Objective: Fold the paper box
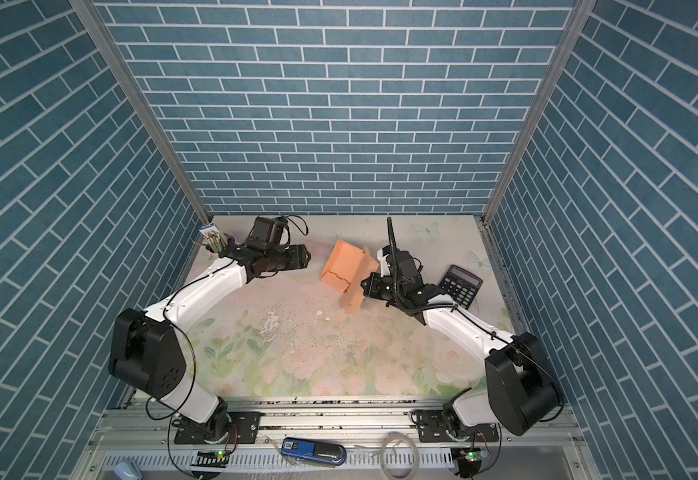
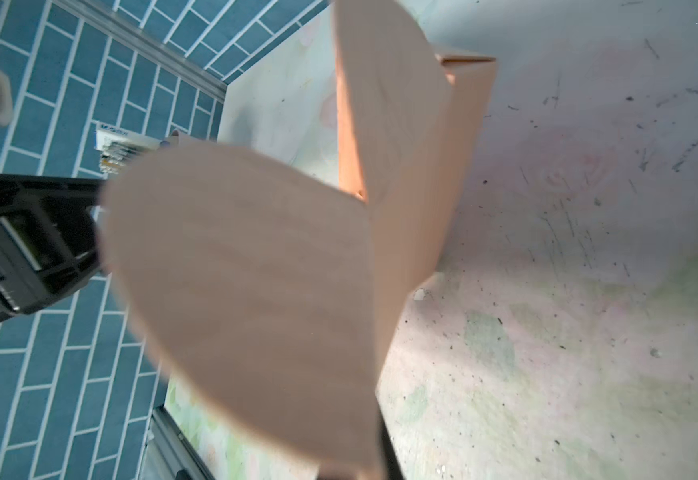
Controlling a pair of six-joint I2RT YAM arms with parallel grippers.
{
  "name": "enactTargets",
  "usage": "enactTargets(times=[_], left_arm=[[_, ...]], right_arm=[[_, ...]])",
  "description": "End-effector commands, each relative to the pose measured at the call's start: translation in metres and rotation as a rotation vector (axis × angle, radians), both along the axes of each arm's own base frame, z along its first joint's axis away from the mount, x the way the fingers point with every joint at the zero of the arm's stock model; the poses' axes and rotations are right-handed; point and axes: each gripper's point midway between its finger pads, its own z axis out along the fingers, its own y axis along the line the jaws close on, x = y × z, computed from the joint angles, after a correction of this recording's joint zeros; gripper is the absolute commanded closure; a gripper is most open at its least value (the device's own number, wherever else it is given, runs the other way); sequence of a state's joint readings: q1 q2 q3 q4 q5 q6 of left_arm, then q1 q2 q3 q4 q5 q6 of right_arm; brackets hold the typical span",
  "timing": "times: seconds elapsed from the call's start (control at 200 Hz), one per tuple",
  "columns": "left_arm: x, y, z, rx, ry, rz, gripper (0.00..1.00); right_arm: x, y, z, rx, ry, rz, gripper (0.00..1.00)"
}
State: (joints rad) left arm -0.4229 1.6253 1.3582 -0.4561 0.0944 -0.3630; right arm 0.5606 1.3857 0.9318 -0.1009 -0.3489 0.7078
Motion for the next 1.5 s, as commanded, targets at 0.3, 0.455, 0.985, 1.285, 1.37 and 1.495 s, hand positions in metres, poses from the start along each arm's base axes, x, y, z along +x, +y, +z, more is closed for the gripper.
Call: enactTargets(times=[0.3,0.455,0.985,1.285,1.37,1.495], left_arm=[[-0.02,-0.07,0.005,0.333,-0.221,-0.545,0.26],[-0.023,-0.088,0.01,0.333,-0.305,-0.689,0.26],[-0.011,-0.144,0.007,0.097,-0.324,-1.038,0.3],[0.01,-0.157,-0.005,0.083,-0.37,-1.099,0.32],[0.015,-0.16,-0.009,0.088,-0.395,-1.111,0.33],[0.025,-0.162,-0.01,0.101,-0.43,-1.113,0.36]], right_arm=[[-0.024,-0.019,0.02,-0.032,0.121,0.236,1.0],[-0.024,-0.017,0.019,-0.034,0.148,0.288,1.0],[-0.007,-0.026,-0.002,-0.185,0.207,0.302,1.0],[0.008,-0.023,-0.003,-0.215,0.225,0.296,1.0],[0.01,-0.023,-0.003,-0.221,0.23,0.297,1.0],[0.012,-0.023,-0.003,-0.229,0.235,0.299,1.0]])
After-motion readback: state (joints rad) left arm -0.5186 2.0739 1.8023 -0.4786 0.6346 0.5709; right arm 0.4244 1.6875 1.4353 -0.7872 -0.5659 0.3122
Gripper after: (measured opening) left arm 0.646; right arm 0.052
